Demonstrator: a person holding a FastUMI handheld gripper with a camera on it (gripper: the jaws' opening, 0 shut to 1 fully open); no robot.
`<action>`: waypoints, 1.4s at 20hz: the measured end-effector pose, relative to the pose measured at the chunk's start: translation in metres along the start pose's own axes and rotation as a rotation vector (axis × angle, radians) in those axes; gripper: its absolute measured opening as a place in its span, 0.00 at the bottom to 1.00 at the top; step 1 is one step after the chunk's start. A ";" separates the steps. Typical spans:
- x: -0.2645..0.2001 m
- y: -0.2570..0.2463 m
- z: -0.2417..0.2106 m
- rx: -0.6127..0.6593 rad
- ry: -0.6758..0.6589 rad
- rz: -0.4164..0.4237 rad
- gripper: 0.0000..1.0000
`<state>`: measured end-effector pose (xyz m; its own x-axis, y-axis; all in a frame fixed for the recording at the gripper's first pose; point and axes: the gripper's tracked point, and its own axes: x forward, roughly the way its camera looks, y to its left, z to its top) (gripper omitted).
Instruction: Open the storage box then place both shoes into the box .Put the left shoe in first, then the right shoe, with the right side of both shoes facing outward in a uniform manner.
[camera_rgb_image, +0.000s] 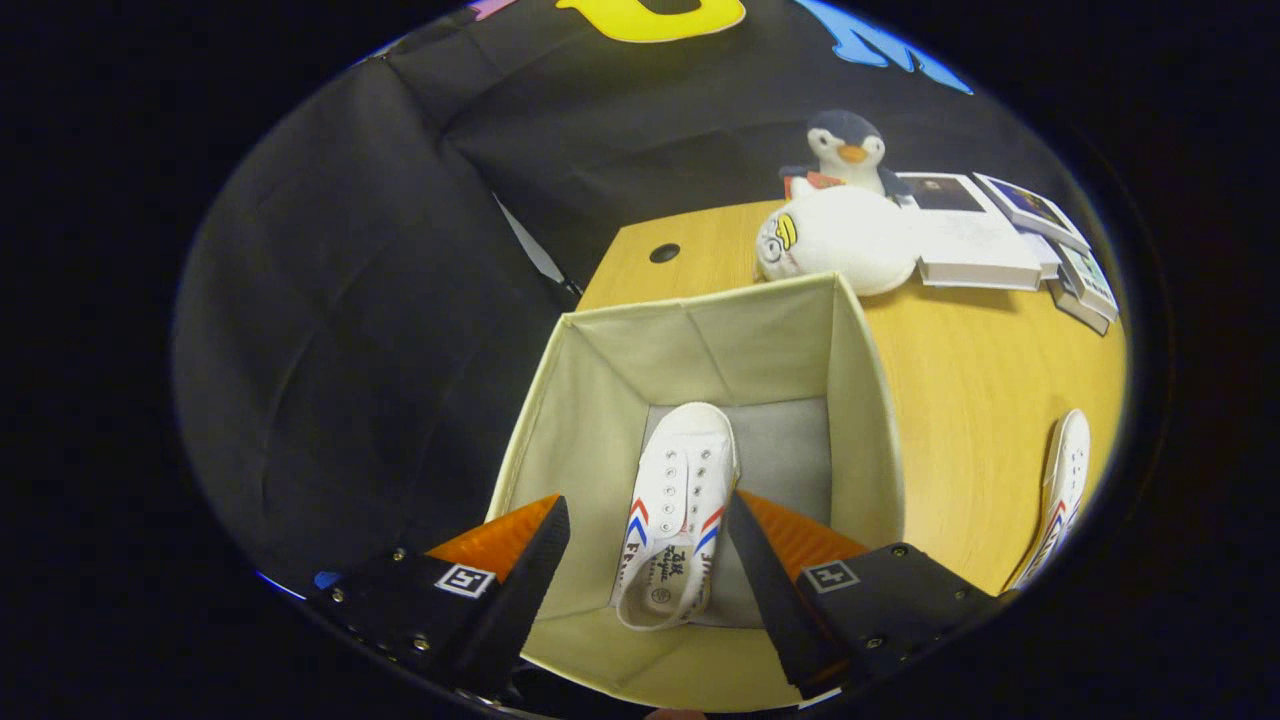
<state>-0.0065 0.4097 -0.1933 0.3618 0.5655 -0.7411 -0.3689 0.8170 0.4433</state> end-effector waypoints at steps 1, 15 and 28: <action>-0.010 -0.004 0.007 -0.027 -0.024 -0.002 0.96; -0.109 -0.137 0.033 -0.098 -0.179 -0.174 0.96; -0.171 -0.284 0.026 -0.012 -0.217 -0.379 0.96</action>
<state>0.0588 0.0839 -0.1792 0.6446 0.2372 -0.7268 -0.1843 0.9708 0.1533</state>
